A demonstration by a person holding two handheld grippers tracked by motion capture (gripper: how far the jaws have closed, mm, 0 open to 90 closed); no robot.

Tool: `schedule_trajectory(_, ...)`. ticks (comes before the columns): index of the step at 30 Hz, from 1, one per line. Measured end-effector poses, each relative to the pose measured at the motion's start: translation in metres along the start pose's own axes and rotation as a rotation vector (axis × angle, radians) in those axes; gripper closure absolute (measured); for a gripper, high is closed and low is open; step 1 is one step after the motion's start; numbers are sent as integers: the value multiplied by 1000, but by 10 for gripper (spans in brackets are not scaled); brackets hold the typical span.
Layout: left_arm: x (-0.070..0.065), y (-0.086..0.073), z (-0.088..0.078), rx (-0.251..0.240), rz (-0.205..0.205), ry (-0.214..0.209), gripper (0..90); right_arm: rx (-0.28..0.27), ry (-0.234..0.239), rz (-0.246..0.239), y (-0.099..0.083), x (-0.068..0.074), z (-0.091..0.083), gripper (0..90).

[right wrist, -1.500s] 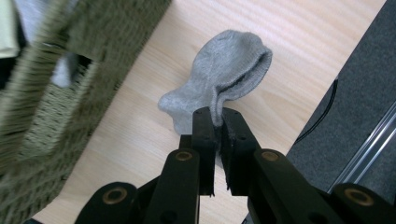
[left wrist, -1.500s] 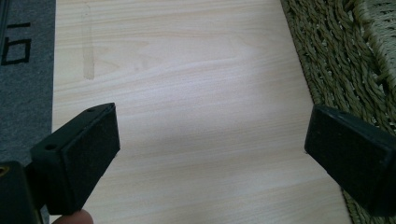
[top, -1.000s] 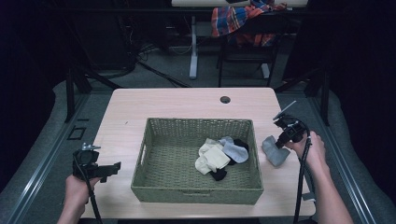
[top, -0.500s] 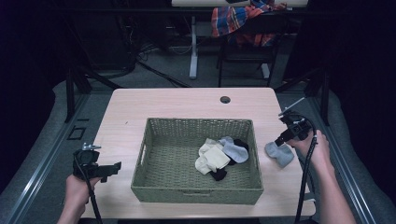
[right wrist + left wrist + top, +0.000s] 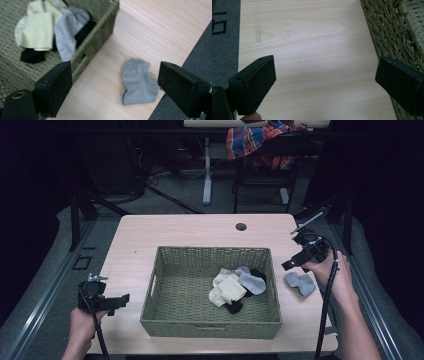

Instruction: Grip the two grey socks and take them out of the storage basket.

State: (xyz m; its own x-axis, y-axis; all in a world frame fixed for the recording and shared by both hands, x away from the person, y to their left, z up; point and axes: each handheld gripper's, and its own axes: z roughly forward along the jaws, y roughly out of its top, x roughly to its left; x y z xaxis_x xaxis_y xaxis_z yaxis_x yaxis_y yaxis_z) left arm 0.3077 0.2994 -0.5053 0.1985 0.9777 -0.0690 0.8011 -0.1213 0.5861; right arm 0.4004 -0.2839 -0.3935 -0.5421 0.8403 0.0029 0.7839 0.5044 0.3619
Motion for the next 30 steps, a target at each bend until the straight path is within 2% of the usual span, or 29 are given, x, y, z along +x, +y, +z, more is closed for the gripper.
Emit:
schedule_trajectory(5, 0, -1, 0, 4, -3, 2, 32, -43, 13, -67, 13, 18, -10, 38)
schedule_trajectory(6, 0, -1, 0, 4, -3, 2, 32, -43, 13, -67, 13, 18, -10, 38)
schedule_trajectory(7, 0, -1, 0, 8, 0, -1, 32, -52, 26, -86, 19, 26, -10, 26)
schedule_trajectory(12, 0, -1, 0, 9, -2, -2, 32, -41, 15, -149, 36, 43, -8, 11)
schedule_trajectory(15, 0, -1, 0, 9, -1, -1, 32, -27, 8, -171, 46, 51, -6, 5)
schedule_trajectory(17, 0, -1, 0, 8, 0, -1, 32, -26, 12, -169, 49, 53, -4, 1)
schedule_trajectory(20, -1, -1, 0, 4, 3, 0, 32, -1, 29, -211, 61, 61, 3, 5)
schedule_trajectory(24, -1, 0, 2, 10, 1, -2, 32, 7, 70, -231, 70, 68, 16, 20)
schedule_trajectory(27, -2, 0, 0, 3, 1, -4, 32, 46, 62, -260, 75, 74, 27, 51)
schedule_trajectory(30, -2, 0, 0, 3, 1, -5, 32, 61, 58, -276, 77, 79, 35, 80)
